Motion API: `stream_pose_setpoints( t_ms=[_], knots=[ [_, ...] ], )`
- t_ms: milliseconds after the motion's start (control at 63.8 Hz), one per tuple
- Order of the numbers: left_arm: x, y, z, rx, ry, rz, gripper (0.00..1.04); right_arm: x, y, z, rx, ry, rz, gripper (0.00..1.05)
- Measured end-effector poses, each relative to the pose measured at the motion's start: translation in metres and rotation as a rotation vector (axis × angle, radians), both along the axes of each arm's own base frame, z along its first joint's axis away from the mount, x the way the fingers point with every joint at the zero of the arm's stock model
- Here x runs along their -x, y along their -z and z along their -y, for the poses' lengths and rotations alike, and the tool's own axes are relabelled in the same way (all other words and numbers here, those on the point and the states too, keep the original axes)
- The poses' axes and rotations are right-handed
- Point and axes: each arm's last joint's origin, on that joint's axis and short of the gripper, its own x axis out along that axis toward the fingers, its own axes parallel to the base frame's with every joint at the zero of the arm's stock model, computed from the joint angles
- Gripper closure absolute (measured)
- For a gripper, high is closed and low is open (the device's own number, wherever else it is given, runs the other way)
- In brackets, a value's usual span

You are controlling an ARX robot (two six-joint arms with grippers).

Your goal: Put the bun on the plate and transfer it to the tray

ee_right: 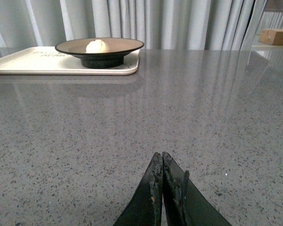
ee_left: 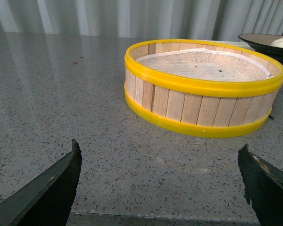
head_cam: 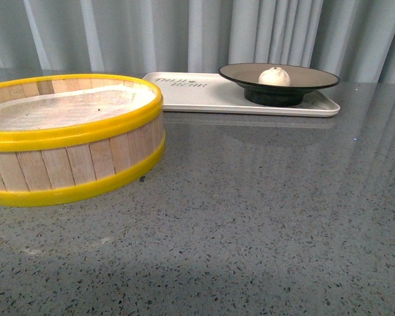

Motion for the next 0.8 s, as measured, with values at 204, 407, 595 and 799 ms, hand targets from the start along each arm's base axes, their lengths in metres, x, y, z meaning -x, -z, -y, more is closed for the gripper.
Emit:
stream_pose_setpoints(
  t_ms=[204, 407, 595, 799],
  knots=[
    [0.0, 0.0, 0.0, 0.0, 0.0, 0.0, 0.07, 0.0, 0.0, 0.0, 0.001, 0.0, 0.0, 1.03],
    [0.0, 0.0, 0.0, 0.0, 0.0, 0.0, 0.07, 0.0, 0.0, 0.0, 0.001, 0.0, 0.0, 0.68],
    [0.0, 0.0, 0.0, 0.0, 0.0, 0.0, 0.07, 0.0, 0.0, 0.0, 0.001, 0.0, 0.0, 0.34],
    [0.0, 0.0, 0.0, 0.0, 0.0, 0.0, 0.07, 0.0, 0.0, 0.0, 0.0, 0.0, 0.0, 0.09]
  ],
)
